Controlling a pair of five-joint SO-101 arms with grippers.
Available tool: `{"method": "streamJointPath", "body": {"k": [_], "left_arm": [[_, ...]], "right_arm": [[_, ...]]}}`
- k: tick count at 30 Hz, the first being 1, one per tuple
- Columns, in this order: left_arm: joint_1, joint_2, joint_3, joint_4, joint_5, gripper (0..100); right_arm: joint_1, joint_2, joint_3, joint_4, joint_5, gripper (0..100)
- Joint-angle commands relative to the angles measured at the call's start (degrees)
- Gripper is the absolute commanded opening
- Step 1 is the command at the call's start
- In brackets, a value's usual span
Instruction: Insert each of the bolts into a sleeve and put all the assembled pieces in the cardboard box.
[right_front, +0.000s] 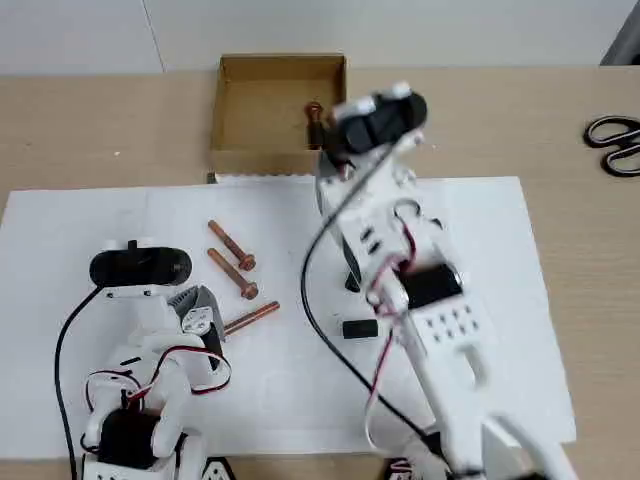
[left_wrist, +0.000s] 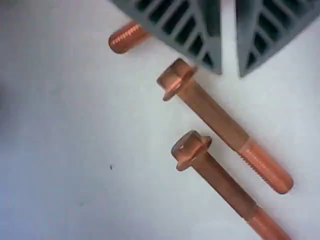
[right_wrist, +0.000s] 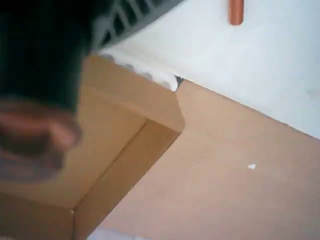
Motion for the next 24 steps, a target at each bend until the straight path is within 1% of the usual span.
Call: {"method": "streamJointPath", "body": {"k": [1,8,15,19,24], "left_arm": [[-0.09,-0.44,-0.13,-1.58,-0.44,0],[-0.09,-0.44,-0.13,-1.58,-0.44,0],[-0.09,-0.44,-0.13,-1.58,-0.44,0],[-0.09,-0.44,-0.13,-1.58,-0.44,0],[-0.09,-0.44,-0.13,-1.58,-0.44,0]], "right_arm": [[0.66,9.19,-12.13,-1.98,-0.62,0.3],[0.66,29.67,-33.23,-1.98,-0.53,0.3],[2.15,49.80,-54.51,-1.89,-0.44,0.3],[2.42,59.12,-63.30,-1.89,-0.44,0.3],[2.15,68.00,-70.68,-1.89,-0.44,0.4]]}}
